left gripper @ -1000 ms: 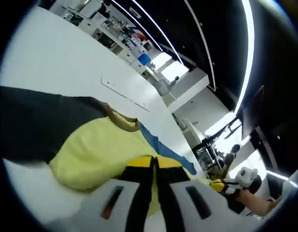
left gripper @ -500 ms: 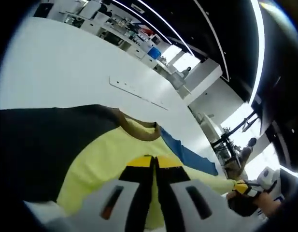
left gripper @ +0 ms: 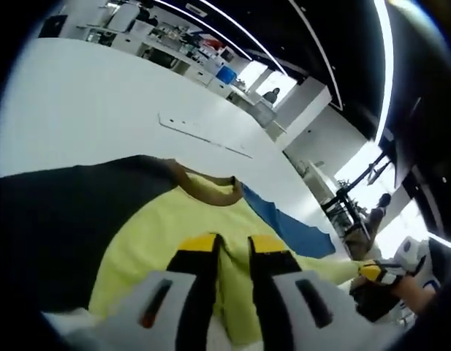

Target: Fold the garment on the visible template until the final outline fits inside the template.

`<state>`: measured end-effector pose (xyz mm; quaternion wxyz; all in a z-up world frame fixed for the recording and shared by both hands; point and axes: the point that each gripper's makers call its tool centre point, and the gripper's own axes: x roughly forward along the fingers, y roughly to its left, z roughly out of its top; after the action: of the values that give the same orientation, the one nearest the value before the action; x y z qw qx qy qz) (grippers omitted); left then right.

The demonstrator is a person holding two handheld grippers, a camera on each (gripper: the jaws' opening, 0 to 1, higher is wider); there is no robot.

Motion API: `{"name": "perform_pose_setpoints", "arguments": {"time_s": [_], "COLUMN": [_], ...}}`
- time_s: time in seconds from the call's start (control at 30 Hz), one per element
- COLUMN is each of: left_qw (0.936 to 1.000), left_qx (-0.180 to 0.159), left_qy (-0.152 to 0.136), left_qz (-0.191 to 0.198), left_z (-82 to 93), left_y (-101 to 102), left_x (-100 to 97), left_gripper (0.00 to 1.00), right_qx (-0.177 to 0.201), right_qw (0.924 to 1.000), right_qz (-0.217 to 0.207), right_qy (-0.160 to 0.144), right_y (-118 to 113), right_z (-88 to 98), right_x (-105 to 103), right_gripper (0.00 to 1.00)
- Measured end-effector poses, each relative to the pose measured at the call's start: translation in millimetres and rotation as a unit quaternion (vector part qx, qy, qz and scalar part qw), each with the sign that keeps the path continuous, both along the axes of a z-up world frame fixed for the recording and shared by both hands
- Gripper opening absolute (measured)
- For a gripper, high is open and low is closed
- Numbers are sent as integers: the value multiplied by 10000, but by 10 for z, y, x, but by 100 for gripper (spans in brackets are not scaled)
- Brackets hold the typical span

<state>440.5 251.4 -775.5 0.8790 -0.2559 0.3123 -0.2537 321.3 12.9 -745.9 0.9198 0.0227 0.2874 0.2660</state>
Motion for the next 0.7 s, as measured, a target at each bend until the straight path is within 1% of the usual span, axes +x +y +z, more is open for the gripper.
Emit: {"name": "perform_pose_setpoints", "arguments": {"time_s": [0.03, 0.1, 0.17, 0.23, 0.3, 0.33, 0.4, 0.43, 0.53, 0.63, 0.7], "left_qw": [10000, 10000, 9998, 9996, 9993, 9992, 9986, 9983, 9981, 9981, 9980], "left_qx": [-9, -23, 28, 6, -30, 36, 166, 195, 122, 147, 101], "left_qy": [-28, -49, -127, -121, -31, 23, 61, 103, 280, 351, 410], "left_qz": [-22, -83, -144, -259, -359, -398, -500, -534, -526, -480, -471], "left_z": [35, 70, 112, 108, 36, -13, -97, -160, -297, -393, -435], "left_y": [7, 8, 16, -6, -45, -53, -64, -57, -54, -42, -59], "left_x": [-32, -74, -151, -252, -379, -437, -525, -534, -600, -618, -630], "left_gripper": [23, 25, 23, 18, 18, 20, 18, 17, 17, 17, 17], "right_qx": [6, 0, -7, 1, -17, -12, 7, 6, 7, 21, 27], "right_qw": [10000, 10000, 10000, 10000, 10000, 10000, 10000, 10000, 10000, 10000, 10000], "right_qz": [0, 7, 8, 13, 27, 23, 11, 9, 28, 29, 33], "right_qy": [4, -5, -9, -12, -19, -26, -21, -24, -27, -24, -18], "right_y": [6, 7, 6, 12, 9, 9, 6, 5, 12, 15, 17], "right_z": [1, 5, 6, 10, 10, 13, 13, 14, 20, 16, 11], "right_x": [-4, -3, -1, -3, -4, -5, -2, -2, -10, -14, -18], "right_gripper": [0, 0, 0, 0, 0, 0, 0, 0, 0, 0, 0]}}
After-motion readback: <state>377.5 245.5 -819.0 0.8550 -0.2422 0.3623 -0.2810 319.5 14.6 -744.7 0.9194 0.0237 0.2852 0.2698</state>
